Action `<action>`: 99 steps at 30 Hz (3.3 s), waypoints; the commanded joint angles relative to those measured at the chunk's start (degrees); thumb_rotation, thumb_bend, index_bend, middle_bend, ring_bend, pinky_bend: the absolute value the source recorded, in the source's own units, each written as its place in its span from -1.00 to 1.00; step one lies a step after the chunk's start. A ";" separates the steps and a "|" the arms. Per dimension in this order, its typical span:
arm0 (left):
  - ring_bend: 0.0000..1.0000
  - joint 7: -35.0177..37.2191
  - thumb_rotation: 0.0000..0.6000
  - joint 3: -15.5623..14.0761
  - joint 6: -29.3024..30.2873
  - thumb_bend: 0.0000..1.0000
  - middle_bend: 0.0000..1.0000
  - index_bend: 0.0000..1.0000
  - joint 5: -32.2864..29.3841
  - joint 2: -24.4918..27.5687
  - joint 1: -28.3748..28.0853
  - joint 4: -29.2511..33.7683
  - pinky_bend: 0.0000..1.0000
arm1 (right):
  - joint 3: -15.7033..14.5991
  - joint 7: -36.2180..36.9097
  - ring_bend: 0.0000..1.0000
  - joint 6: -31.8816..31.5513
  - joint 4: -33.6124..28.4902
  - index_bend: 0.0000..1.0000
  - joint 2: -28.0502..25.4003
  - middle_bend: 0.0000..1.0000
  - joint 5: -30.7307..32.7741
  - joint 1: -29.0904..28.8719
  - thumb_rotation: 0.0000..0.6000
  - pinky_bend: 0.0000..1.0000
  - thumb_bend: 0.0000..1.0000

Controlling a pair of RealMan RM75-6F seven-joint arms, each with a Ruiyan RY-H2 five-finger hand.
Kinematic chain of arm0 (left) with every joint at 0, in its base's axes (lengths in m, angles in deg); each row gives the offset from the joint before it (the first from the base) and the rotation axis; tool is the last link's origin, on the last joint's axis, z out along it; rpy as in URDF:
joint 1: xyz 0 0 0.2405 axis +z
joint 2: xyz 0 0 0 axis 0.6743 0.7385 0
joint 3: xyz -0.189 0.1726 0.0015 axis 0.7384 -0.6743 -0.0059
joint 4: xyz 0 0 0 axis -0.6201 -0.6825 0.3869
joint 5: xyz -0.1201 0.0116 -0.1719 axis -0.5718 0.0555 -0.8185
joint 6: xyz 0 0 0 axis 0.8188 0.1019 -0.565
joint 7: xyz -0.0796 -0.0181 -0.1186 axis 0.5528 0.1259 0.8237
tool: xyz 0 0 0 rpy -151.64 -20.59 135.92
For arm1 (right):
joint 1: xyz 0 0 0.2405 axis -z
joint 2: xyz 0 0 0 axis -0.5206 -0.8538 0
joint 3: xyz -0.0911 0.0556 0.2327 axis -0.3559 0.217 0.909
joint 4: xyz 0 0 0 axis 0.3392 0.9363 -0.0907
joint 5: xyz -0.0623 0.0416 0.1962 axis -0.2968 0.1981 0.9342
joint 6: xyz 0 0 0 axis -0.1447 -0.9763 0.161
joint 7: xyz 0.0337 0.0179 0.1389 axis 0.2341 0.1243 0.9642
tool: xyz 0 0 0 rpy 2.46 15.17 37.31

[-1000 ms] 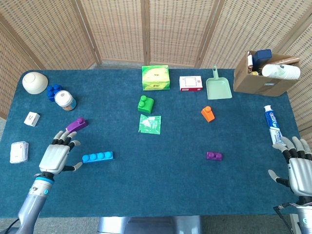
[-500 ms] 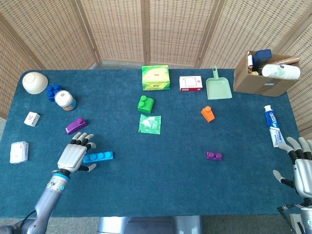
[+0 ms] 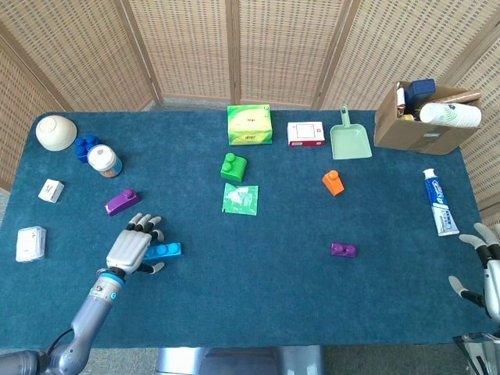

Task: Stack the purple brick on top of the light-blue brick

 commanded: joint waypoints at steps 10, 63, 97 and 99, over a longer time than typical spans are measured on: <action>-0.83 2.27 0.68 0.58 0.43 -0.21 -0.44 0.15 -1.19 -2.11 -1.40 -2.32 -1.00 | -0.31 0.07 -1.00 -1.38 -0.41 -0.46 -0.35 -0.69 -0.34 1.31 1.00 -1.00 -0.67; -0.88 -0.85 0.69 6.38 -13.76 -0.21 -0.51 0.15 -26.09 -2.65 -32.13 -4.21 -1.00 | -0.44 5.05 -1.00 -1.16 2.43 -0.45 0.96 -0.69 -1.79 2.21 1.00 -1.00 -0.67; -0.93 -6.68 0.71 6.90 -8.22 -0.22 -0.56 0.12 -33.36 -17.67 -42.80 -17.01 -1.00 | -0.52 8.96 -1.00 -2.16 4.19 -0.45 0.23 -0.69 -1.97 3.62 1.00 -1.00 -0.68; -0.93 -6.91 0.71 6.89 -7.92 -0.22 -0.57 0.12 -33.45 -18.05 -42.75 -17.21 -1.00 | -0.53 9.17 -1.00 -2.10 4.31 -0.46 0.23 -0.69 -2.01 3.63 1.00 -1.00 -0.68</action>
